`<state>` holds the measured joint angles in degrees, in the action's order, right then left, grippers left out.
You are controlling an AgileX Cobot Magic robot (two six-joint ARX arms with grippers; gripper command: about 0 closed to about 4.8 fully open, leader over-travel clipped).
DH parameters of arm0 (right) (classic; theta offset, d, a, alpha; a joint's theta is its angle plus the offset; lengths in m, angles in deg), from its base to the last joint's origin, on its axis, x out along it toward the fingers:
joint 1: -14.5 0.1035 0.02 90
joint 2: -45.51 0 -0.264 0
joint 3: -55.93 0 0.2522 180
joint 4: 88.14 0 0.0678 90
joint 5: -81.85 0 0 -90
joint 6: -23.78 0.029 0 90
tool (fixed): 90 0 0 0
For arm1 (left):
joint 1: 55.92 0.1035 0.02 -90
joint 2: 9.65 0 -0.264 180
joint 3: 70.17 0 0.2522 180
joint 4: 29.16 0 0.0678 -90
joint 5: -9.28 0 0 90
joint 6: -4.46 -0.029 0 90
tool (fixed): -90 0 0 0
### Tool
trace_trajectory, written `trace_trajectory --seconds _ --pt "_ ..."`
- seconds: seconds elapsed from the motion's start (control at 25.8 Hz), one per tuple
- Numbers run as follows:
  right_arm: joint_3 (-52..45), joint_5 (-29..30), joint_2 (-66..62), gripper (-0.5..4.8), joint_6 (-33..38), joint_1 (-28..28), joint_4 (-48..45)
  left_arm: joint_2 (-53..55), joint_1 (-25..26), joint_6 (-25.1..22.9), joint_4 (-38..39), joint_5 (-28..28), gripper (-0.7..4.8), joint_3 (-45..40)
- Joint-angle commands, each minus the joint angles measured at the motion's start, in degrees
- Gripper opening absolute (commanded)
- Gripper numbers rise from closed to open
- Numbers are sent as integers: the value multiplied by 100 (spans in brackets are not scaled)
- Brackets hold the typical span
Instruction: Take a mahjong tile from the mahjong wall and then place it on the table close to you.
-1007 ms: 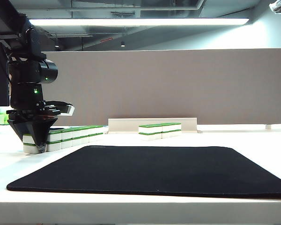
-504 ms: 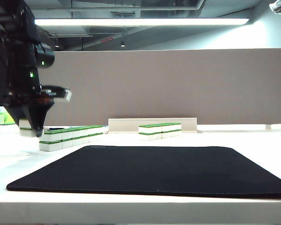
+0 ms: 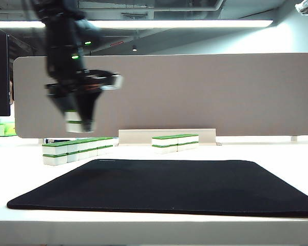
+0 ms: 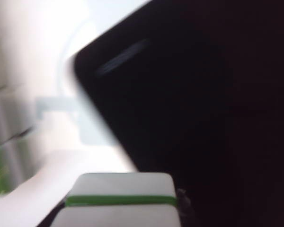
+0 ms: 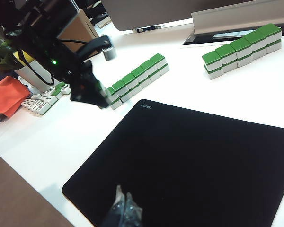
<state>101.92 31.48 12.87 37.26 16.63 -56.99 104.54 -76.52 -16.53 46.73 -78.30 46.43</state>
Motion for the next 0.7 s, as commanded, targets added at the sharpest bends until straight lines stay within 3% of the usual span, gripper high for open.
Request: trace_trajectory --seconds 0.04,0.12,0.35,0.7 --pt "37 -7 9 -1 -15 2 -87 -39 -479 -26 -330 13 111 17" --pt "37 -7 9 -1 -17 2 -92 -37 -966 -289 -625 17 111 17" --pt "37 -7 9 -1 -15 2 -90 76 -1711 -573 -1222 17 111 20" --pt "37 -7 9 -1 -17 4 -87 616 -2398 -1093 -778 44 111 20"
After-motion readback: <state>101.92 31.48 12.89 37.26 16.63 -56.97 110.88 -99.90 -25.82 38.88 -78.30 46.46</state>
